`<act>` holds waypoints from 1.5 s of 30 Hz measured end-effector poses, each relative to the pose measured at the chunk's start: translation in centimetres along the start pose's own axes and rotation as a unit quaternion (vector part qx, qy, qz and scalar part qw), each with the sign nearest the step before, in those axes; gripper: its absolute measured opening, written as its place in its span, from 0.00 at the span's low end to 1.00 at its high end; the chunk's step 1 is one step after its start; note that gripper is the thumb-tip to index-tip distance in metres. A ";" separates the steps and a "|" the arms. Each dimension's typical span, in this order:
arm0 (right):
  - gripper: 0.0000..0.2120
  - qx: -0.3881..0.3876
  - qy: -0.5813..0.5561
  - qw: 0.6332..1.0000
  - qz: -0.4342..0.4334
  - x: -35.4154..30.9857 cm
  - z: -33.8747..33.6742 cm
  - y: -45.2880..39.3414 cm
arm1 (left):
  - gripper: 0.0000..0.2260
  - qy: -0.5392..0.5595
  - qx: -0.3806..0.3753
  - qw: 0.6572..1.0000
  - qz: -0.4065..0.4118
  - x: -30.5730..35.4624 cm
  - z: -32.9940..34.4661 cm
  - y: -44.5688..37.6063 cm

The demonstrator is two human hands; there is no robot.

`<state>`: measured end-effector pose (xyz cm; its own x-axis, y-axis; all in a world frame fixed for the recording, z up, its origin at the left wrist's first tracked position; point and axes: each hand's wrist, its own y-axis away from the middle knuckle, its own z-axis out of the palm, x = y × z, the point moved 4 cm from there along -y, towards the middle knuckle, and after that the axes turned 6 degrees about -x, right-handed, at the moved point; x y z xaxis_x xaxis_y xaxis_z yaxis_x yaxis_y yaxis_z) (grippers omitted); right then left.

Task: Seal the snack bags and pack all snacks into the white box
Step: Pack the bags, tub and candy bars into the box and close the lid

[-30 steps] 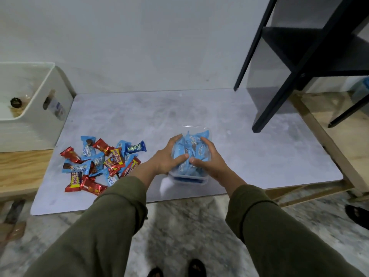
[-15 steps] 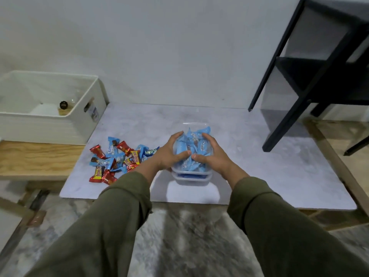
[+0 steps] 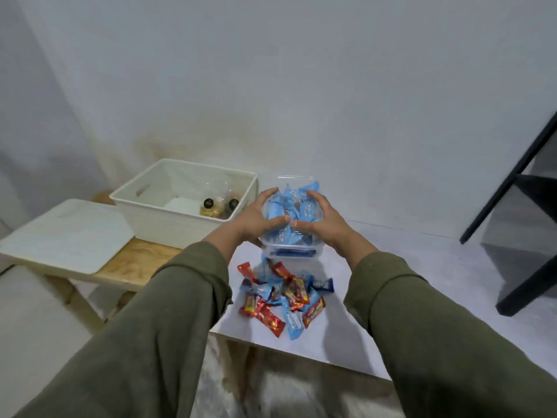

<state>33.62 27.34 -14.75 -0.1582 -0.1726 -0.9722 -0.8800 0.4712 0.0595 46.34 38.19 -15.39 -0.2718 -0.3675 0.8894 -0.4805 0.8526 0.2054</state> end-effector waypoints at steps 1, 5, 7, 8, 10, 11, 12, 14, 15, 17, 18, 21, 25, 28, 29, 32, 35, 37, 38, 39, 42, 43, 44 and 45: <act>0.39 -0.001 0.001 1.000 -0.006 -1.0 1.7 -1.3 | 0.33 -0.001 0.005 1.000 -0.001 -0.3 -2.3 0.3; 0.39 -0.006 -0.003 0.999 -0.034 -5.3 8.4 -6.1 | 0.33 -0.019 0.027 0.999 0.009 -1.2 -11.7 1.0; 0.39 -0.011 -0.007 0.999 -0.043 -7.1 11.6 -8.3 | 0.33 -0.025 0.028 0.999 0.008 -1.9 -16.0 1.2; 0.39 -0.012 -0.008 0.999 -0.046 -7.8 13.1 -9.3 | 0.33 -0.026 0.027 0.999 0.006 -2.2 -17.9 1.4; 0.39 -0.012 -0.007 0.999 -0.052 -8.9 15.7 -11.4 | 0.33 -0.021 0.027 0.999 0.002 -3.1 -21.3 1.4; 0.39 -0.015 -0.006 0.999 -0.052 -9.4 16.9 -12.5 | 0.33 -0.017 0.026 1.000 0.001 -3.7 -22.8 1.3; 0.39 -0.021 -0.004 0.998 -0.050 -9.8 18.0 -13.5 | 0.33 -0.012 0.028 1.000 -0.002 -4.3 -24.3 1.2; 0.39 -0.034 -0.001 0.998 -0.047 -10.5 20.2 -15.7 | 0.32 -0.004 0.036 0.999 -0.009 -5.6 -26.9 0.9; 0.39 -0.037 -0.005 0.998 -0.044 -10.7 21.0 -16.9 | 0.32 -0.001 0.039 0.999 -0.010 -6.3 -28.1 0.6; 0.38 -0.039 -0.002 0.998 -0.043 -11.0 22.6 -19.3 | 0.32 0.004 0.044 0.999 -0.014 -7.4 -30.4 -0.4; 0.38 -0.040 0.007 0.998 -0.045 -11.1 23.3 -20.7 | 0.32 0.002 0.047 0.999 -0.017 -7.9 -31.5 -1.1; 0.39 -0.044 0.019 0.998 -0.041 -10.9 25.2 -24.8 | 0.32 -0.005 0.052 0.998 -0.033 -9.7 -34.6 -3.4; 0.40 -0.049 -0.001 0.998 -0.036 -9.9 27.5 -30.7 | 0.33 -0.001 0.059 0.997 -0.047 -12.4 -38.7 -7.3; 0.40 -0.055 -0.019 0.998 -0.022 -9.0 29.2 -34.4 | 0.33 -0.003 0.050 0.996 -0.069 -14.3 -40.9 -9.9; 0.40 -0.054 -0.019 0.998 -0.015 -8.5 29.7 -35.3 | 0.33 -0.002 0.046 0.996 -0.076 -15.0 -41.4 -10.7; 0.40 -0.048 -0.015 0.999 0.014 -6.2 30.9 -37.6 | 0.34 0.004 0.021 0.995 -0.094 -17.6 -42.1 -12.8; 0.41 -0.037 -0.015 0.998 0.046 -3.8 31.2 -39.2 | 0.34 0.006 -0.004 0.996 -0.093 -19.8 -41.6 -15.0; 0.42 -0.025 -0.021 0.997 0.066 -2.3 31.3 -39.9 | 0.34 0.013 -0.018 0.995 -0.093 -21.3 -41.1 -16.5; 0.42 -0.018 -0.023 0.997 0.077 -1.5 31.4 -40.2 | 0.34 0.017 -0.025 0.995 -0.098 -22.1 -40.8 -17.3; 0.42 -0.012 -0.023 0.996 0.089 -0.8 31.6 -40.4 | 0.34 0.024 -0.032 0.994 -0.105 -22.9 -40.5 -18.0; 0.41 0.002 -0.044 0.992 0.117 1.6 32.3 -41.0 | 0.35 0.042 -0.054 0.990 -0.120 -25.2 -39.7 -20.1; 0.41 0.007 -0.052 0.991 0.121 2.4 32.5 -41.2 | 0.35 0.046 -0.058 0.990 -0.121 -25.8 -39.5 -20.7; 0.41 0.012 -0.058 0.990 0.127 3.1 32.7 -41.5 | 0.36 0.048 -0.058 0.990 -0.121 -26.3 -39.3 -21.2; 0.41 0.018 -0.060 0.989 0.132 3.9 32.7 -41.8 | 0.35 0.047 -0.059 0.990 -0.120 -26.8 -39.1 -21.6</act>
<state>84.42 35.28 -28.43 -0.3251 0.0629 -0.9436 -0.7983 0.5167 0.3095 96.61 44.09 -27.70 -0.0801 -0.5330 0.8423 -0.4196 0.7845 0.4566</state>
